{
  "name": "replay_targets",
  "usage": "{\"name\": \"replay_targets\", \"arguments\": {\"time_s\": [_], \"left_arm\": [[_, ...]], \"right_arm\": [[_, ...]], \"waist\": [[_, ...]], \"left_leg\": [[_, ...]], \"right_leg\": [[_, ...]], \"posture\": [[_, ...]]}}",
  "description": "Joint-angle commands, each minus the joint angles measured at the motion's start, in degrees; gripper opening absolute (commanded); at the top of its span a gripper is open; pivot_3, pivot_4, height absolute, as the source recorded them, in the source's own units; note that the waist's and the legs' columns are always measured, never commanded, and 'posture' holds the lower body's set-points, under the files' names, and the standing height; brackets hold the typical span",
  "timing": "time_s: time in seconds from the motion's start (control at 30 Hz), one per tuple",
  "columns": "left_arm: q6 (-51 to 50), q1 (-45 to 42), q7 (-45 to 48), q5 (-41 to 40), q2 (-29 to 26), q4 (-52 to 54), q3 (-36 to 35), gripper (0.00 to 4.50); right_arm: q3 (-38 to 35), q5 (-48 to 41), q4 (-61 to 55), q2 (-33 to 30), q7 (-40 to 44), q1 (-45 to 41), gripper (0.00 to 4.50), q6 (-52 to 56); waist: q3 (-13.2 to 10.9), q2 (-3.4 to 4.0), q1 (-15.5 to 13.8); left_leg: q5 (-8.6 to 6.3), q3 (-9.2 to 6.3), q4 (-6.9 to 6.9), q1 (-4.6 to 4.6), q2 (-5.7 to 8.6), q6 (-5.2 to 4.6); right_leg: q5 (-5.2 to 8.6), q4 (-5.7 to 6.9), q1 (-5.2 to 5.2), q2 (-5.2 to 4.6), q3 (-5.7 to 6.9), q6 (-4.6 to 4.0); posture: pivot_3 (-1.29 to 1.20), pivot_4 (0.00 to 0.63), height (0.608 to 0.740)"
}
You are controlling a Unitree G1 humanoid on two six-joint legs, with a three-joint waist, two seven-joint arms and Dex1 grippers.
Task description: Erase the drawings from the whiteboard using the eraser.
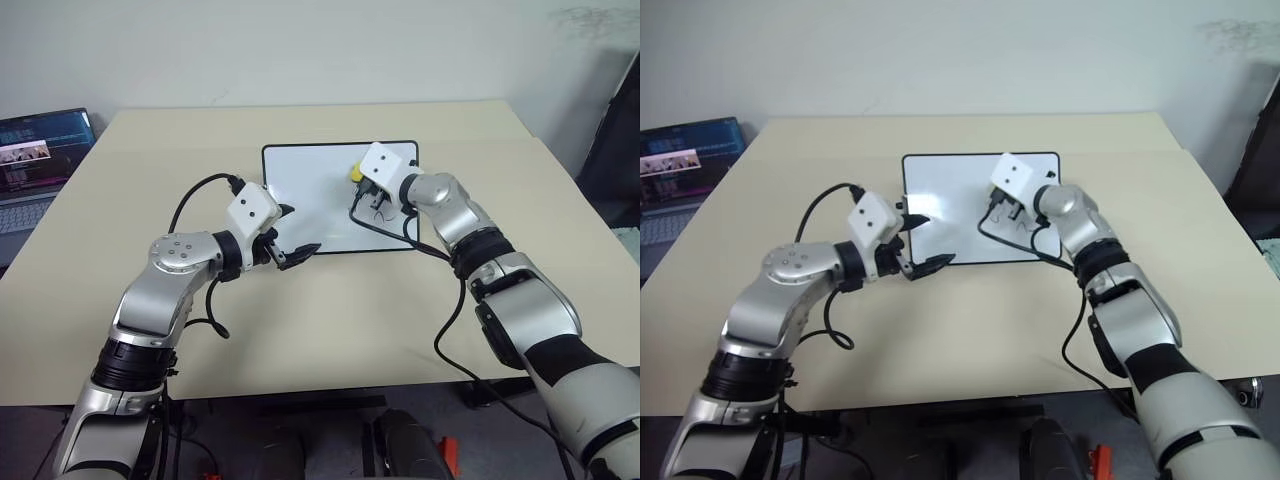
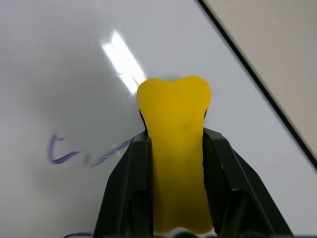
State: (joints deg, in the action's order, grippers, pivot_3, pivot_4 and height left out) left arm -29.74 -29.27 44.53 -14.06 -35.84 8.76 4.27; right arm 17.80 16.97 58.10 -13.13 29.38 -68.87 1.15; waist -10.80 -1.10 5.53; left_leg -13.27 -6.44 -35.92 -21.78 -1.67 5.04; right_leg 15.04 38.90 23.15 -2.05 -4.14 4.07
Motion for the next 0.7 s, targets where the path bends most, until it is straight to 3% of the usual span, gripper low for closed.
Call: {"name": "replay_targets", "arguments": {"time_s": [0.03,0.37,0.7], "left_arm": [[0.76,-0.90,0.15,-0.08,-0.54,1.17,-1.30,4.50],[0.76,-0.70,0.13,-0.22,-0.55,1.22,-1.46,4.50],[0.89,-0.81,0.08,-0.10,-0.48,1.10,-1.34,4.50]], "right_arm": [[3.36,2.11,-0.72,0.80,5.26,4.01,0.99,3.31],[6.31,2.99,-10.69,1.53,9.67,10.59,0.99,8.62],[2.04,3.02,-4.00,-0.40,-0.93,3.87,0.99,10.25]], "waist": [[0.00,0.00,0.26],[0.05,-0.04,0.80],[0.04,-0.04,0.70]], "left_leg": [[0.00,0.00,0.00,0.00,-0.01,0.00],[0.07,0.00,-0.02,0.10,-0.01,-0.11],[0.22,0.00,-0.04,0.07,0.00,-0.32]], "right_leg": [[0.00,0.01,0.00,0.01,0.00,0.00],[-0.05,0.04,-0.07,0.03,-0.02,0.06],[-0.10,0.02,-0.07,0.03,-0.03,0.06]], "posture": [[0.00,0.150,0.740],[0.00,0.150,0.740],[0.00,0.150,0.740]]}}
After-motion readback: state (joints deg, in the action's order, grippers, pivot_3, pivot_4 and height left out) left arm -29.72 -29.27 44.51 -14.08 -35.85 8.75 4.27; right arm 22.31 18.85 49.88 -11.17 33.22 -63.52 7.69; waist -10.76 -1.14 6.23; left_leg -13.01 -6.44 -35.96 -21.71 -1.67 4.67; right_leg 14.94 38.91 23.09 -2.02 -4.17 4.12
